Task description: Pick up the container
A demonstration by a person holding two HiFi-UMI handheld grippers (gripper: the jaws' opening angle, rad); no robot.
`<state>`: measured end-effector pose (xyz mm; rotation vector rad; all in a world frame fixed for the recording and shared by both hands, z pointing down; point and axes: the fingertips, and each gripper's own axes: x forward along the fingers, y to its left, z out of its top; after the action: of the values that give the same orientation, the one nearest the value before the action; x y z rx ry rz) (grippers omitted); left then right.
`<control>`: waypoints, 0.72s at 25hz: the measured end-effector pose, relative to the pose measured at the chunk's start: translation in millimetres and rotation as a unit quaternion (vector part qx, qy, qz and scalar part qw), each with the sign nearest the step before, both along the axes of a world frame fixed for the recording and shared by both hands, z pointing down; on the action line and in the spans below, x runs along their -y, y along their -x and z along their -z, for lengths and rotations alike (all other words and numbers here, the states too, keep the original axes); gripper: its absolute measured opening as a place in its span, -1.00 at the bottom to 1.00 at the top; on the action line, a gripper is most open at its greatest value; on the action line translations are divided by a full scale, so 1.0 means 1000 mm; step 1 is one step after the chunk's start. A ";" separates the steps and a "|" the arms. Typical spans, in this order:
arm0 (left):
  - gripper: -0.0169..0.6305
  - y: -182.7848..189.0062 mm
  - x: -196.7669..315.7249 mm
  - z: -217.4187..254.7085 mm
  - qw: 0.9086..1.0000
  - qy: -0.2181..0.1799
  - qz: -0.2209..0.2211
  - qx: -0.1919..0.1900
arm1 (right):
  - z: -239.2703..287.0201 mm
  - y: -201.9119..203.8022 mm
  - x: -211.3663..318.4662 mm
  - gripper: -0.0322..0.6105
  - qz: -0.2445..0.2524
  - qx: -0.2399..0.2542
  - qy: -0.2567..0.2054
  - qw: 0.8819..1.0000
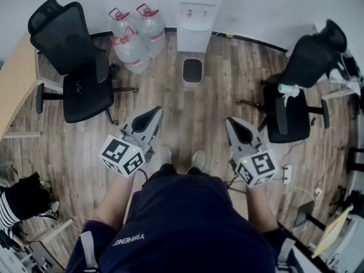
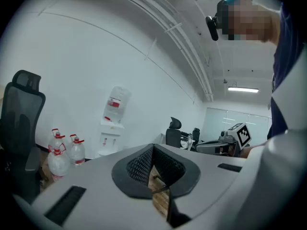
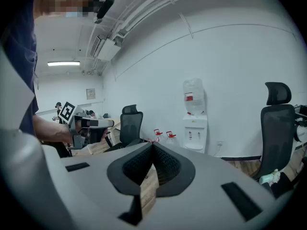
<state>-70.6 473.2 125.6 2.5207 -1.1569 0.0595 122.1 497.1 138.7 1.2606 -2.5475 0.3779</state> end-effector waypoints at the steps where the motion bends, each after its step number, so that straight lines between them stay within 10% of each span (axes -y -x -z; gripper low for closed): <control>1: -0.88 -0.001 0.002 0.000 1.000 -0.001 -0.001 0.001 | 0.000 0.000 0.002 -0.85 0.001 0.000 -0.001 1.000; 18: -0.88 -0.057 -0.007 0.004 0.999 -0.010 0.026 0.031 | 0.002 -0.070 0.004 -0.85 0.014 0.026 -0.007 1.000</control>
<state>-13.9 479.7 121.9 2.5211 -1.2531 0.1143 191.9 492.7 136.8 1.2342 -2.6129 0.3937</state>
